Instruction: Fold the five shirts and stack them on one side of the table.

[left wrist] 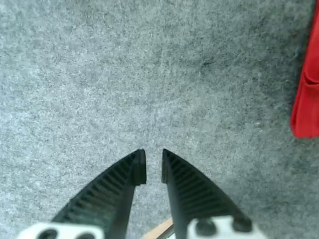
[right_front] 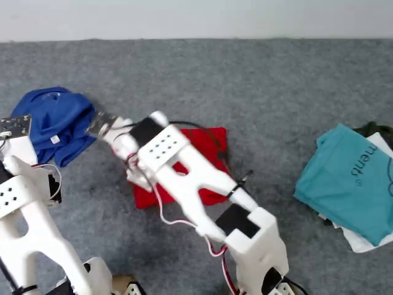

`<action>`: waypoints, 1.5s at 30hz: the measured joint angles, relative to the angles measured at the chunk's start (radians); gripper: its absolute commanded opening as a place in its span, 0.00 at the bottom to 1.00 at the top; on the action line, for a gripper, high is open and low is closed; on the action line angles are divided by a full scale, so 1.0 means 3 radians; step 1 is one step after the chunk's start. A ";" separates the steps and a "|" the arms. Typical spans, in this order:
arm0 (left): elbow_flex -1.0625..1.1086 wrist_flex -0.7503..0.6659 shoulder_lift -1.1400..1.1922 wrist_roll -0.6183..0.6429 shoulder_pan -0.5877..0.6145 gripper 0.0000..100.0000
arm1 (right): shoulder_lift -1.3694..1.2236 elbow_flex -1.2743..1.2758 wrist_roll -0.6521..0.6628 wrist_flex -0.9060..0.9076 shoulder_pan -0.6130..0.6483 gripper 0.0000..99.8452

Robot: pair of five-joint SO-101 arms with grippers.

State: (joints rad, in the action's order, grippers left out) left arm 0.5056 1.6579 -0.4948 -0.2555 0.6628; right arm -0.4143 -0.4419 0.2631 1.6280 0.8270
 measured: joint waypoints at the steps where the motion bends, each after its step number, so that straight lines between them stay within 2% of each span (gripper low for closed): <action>1: 0.0000 0.0000 0.0000 0.0000 0.0000 0.07 | 0.0026 0.0000 0.0000 0.0000 -0.0061 0.26; 5: 0.0000 0.0000 0.0000 0.0000 0.0000 0.07 | 0.0041 0.0000 -0.0005 0.0005 -0.0256 0.26; 13: 0.0000 0.0000 0.0000 0.0000 0.0000 0.07 | -0.0220 0.0000 -0.0020 -0.0445 -0.0256 0.26; 22: 0.0000 0.0000 0.0000 0.0000 0.0000 0.07 | -0.0378 -0.0010 -0.0020 -0.0230 0.0159 0.26; 25: 0.0000 0.0000 0.0000 0.0000 0.0000 0.07 | -0.0353 -0.0010 -0.0020 -0.0210 0.0143 0.26; 28: 0.0000 0.0000 0.0000 0.0000 0.0000 0.07 | -0.0266 -0.0010 -0.0020 -0.0210 -0.0066 0.26; 37: 0.0000 0.0000 0.0000 0.0000 0.0000 0.07 | -0.0225 -0.0010 -0.0020 -0.0174 -0.1320 0.31; 45: 0.0005 -0.0051 0.0000 0.0000 0.0000 0.07 | -0.0450 -0.0010 -0.0020 -0.0061 -0.1453 0.32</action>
State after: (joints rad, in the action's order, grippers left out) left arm 0.5071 1.6425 -0.4948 -0.2555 0.6628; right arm -0.5493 -0.4450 0.2570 1.6095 0.3913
